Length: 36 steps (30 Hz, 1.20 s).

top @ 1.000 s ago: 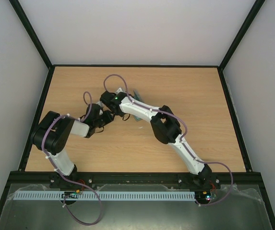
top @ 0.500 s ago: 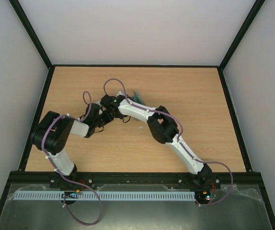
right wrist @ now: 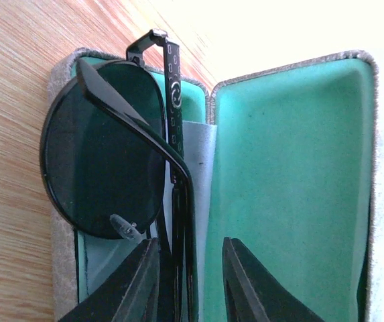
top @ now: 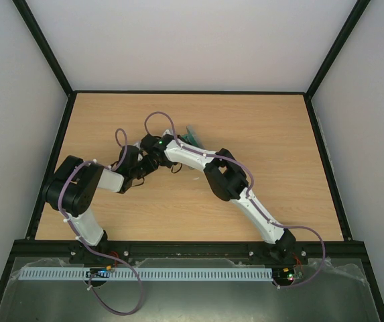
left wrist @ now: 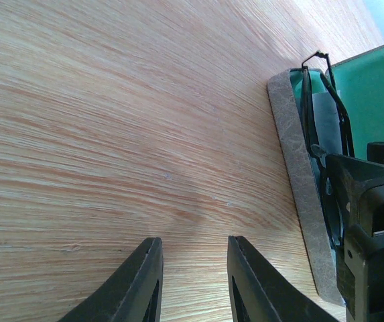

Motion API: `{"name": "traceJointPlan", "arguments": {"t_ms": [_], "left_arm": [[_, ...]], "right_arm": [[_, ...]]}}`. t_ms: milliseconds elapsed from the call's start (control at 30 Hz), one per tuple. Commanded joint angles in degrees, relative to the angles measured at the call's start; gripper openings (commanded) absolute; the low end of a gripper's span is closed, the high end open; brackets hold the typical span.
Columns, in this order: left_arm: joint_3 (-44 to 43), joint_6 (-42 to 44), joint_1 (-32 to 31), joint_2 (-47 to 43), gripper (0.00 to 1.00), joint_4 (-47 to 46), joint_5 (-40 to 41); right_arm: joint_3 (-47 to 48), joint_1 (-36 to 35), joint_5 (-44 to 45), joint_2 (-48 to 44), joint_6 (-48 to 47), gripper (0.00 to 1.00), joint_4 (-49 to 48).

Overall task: Organize the sunglasses
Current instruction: Place the sunglasses in the sunglasses case, then adjust the sunglasses in the sunglasses case.

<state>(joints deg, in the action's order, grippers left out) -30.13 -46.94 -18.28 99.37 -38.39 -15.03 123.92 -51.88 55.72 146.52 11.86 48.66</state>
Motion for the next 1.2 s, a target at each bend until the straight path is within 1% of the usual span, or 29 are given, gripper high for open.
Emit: {"name": "traceJointPlan", "arguments": {"t_ms": [0, 133, 167, 267, 333, 367, 467, 567, 633, 700, 833, 1100, 1167], "left_arm": [[0.6, 0.7, 0.5, -0.6, 0.30, -1.0, -0.2], [0.3, 0.7, 0.5, -0.5, 0.30, -0.6, -0.1], [0.2, 0.7, 0.5, -0.4, 0.30, -0.4, -0.1], [-0.4, 0.8, 0.2, -0.2, 0.30, 0.2, 0.1], [-1.2, 0.9, -0.4, 0.5, 0.30, 0.8, 0.6], [-2.0, 1.0, -0.7, 1.1, 0.30, 1.2, 0.8], [-4.3, 0.9, -2.4, 3.4, 0.30, 2.1, 1.2], [-7.7, 1.0, -4.0, 6.3, 0.26, 3.5, 1.6], [-9.5, 1.2, -4.3, 8.2, 0.24, 4.4, 1.9], [-11.5, 1.7, -4.2, 9.3, 0.24, 6.1, 2.9], [-16.2, 2.2, -2.9, 10.7, 0.24, 9.1, 4.4], [-29.1, 3.4, -2.6, 14.8, 0.23, 17.2, 8.4], [-32.7, 3.8, -2.6, 16.7, 0.21, 19.3, 9.2]], "right_arm": [[0.5, -0.4, -0.4, -4.2, 1.4, 0.29, 2.1], [-1.7, -1.5, -4.8, -9.5, 1.4, 0.35, -0.8], [-2.1, -1.6, -7.0, -11.3, 1.7, 0.37, -1.4], [-5.0, -1.7, -13.0, -18.7, 2.6, 0.39, -4.8], [-9.5, -1.3, -17.3, -24.0, 3.2, 0.43, -8.1], [-11.1, -0.3, -20.8, -26.6, 4.4, 0.44, -9.1], [-18.2, 6.3, -31.0, -33.4, 8.2, 0.44, -12.9], [-27.6, 15.0, -41.5, -38.9, 10.8, 0.41, -19.4], [-33.5, 19.2, -47.4, -41.3, 11.8, 0.39, -24.7], [-37.5, 21.9, -51.4, -41.8, 12.5, 0.39, -28.3], [-39.4, 23.5, -54.1, -39.6, 13.0, 0.38, -31.6], [-37.7, 25.2, -55.6, -33.8, 14.6, 0.38, -32.7], [-38.1, 25.9, -56.1, -33.0, 14.9, 0.38, -32.9]]}}
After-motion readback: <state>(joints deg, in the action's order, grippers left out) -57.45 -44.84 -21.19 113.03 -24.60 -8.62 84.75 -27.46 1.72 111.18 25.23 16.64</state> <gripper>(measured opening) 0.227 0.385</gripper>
